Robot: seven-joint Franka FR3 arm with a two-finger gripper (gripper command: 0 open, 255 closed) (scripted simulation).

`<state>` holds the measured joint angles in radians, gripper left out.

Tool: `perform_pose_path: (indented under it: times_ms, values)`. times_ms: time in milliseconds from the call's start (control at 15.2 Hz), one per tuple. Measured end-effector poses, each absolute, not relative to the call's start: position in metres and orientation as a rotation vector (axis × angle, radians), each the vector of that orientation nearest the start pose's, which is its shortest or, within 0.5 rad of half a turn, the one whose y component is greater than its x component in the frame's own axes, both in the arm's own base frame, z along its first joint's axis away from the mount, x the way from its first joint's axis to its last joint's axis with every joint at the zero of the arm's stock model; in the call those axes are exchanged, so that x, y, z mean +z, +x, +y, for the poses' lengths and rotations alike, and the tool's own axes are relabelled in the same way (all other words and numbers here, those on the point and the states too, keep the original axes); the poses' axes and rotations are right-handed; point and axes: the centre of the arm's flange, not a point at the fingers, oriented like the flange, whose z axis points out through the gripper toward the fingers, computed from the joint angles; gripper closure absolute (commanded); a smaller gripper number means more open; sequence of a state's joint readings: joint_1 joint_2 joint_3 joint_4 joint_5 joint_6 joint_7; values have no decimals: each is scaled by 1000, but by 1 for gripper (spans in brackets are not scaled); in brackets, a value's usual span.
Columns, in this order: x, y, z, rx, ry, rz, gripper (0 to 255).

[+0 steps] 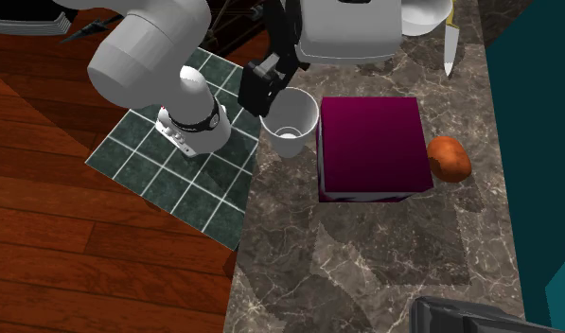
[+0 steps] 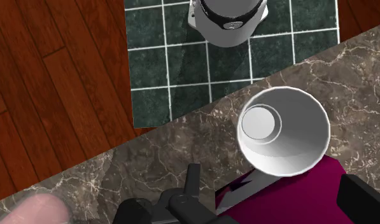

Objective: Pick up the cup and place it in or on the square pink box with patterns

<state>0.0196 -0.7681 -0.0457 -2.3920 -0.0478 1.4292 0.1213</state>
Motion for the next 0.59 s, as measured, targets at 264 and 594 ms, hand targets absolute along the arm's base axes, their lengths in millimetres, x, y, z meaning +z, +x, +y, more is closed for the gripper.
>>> perform_pose_path:
  times_ms: [264,594]
  values:
    - [534,286,-24,256,-3121,216,0]
    - [470,264,-36,137,-3057,228,0]
